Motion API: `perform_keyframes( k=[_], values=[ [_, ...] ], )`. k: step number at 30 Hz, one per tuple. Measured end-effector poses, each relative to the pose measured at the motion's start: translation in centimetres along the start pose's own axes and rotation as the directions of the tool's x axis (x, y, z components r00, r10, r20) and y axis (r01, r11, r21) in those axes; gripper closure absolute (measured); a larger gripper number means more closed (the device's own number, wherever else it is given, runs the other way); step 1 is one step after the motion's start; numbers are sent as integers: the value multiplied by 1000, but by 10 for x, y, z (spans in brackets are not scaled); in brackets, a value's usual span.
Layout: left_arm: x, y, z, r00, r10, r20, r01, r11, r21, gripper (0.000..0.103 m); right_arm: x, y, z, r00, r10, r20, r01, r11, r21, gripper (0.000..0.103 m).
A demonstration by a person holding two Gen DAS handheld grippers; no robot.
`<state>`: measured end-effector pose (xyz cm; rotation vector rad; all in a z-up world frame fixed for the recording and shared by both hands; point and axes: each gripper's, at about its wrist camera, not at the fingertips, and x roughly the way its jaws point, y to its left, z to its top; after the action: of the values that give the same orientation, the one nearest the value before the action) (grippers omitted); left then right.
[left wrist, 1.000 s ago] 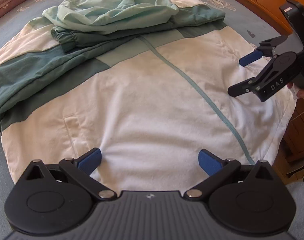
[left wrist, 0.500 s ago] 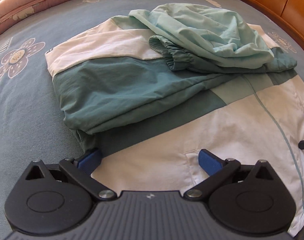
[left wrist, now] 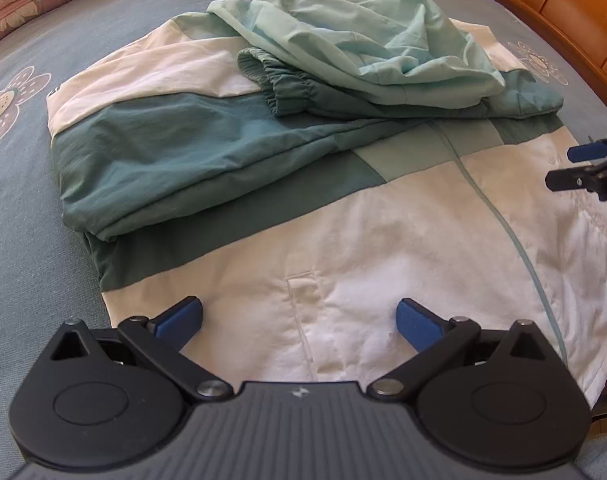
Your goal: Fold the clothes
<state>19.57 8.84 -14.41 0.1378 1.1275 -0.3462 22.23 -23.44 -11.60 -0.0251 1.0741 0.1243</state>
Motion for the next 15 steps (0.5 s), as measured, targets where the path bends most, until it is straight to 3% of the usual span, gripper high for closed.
perform_keyframes(
  k=[3, 9, 14, 15],
  values=[
    [-2, -2, -9, 1000, 10, -15, -10, 1000, 21, 1, 13, -27, -9, 998, -28, -53, 30, 998, 50, 0],
    [-6, -3, -22, 999, 23, -47, -20, 998, 54, 1, -4, -50, -26, 995, -53, -87, 64, 989, 133, 0],
    [-3, -4, -16, 998, 31, -54, -30, 999, 25, 1, 0, -47, 17, 999, 1, 49, -6, 995, 95, 0],
    [-3, -1, -14, 998, 31, -56, -29, 999, 29, 1, 9, -49, 24, 999, -6, 45, 2, 996, 92, 0]
  ],
)
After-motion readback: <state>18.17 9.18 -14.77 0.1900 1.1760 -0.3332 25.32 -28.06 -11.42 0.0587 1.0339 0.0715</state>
